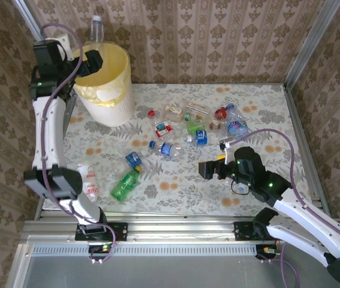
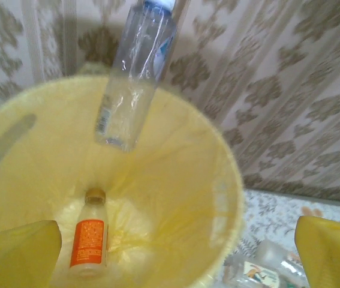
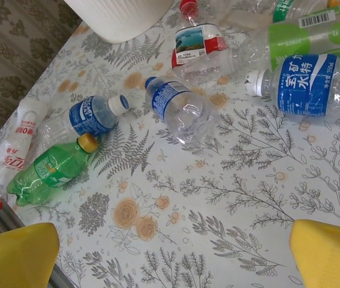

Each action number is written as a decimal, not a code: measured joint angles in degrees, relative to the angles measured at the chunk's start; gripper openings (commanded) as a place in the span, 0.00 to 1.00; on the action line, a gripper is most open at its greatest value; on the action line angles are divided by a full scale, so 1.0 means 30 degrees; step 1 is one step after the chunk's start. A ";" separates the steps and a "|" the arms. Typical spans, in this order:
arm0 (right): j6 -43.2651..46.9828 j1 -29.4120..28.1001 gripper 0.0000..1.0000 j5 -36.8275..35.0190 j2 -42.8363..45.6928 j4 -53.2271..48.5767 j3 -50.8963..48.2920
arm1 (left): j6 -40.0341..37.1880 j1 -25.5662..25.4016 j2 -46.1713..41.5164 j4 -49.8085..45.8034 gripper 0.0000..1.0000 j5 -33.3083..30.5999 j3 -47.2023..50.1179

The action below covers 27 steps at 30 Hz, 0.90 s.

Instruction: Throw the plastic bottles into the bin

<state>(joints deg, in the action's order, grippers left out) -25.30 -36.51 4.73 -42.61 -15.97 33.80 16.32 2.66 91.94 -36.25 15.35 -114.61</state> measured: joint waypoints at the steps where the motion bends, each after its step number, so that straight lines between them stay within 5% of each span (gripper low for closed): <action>1: 0.0000 0.0000 1.00 0.0007 -0.0007 0.0007 -0.0066 | 0.0000 0.0000 -0.0831 -0.0022 1.00 -0.0058 0.0029; 9: 0.0007 0.0051 1.00 0.0007 -0.0299 -0.0058 -0.0204 | -0.0007 0.0029 -0.8138 0.0546 1.00 -0.0612 0.2718; 27: 0.0015 0.0051 1.00 0.0029 -0.0903 -0.0058 -0.0219 | -0.0160 0.0058 -1.3172 -0.4889 1.00 -0.2295 1.0499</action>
<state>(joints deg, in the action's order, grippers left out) -25.26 -36.36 4.82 -45.32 -16.14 33.15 15.84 2.83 52.42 -50.92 8.47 -83.11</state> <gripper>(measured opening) 0.999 0.997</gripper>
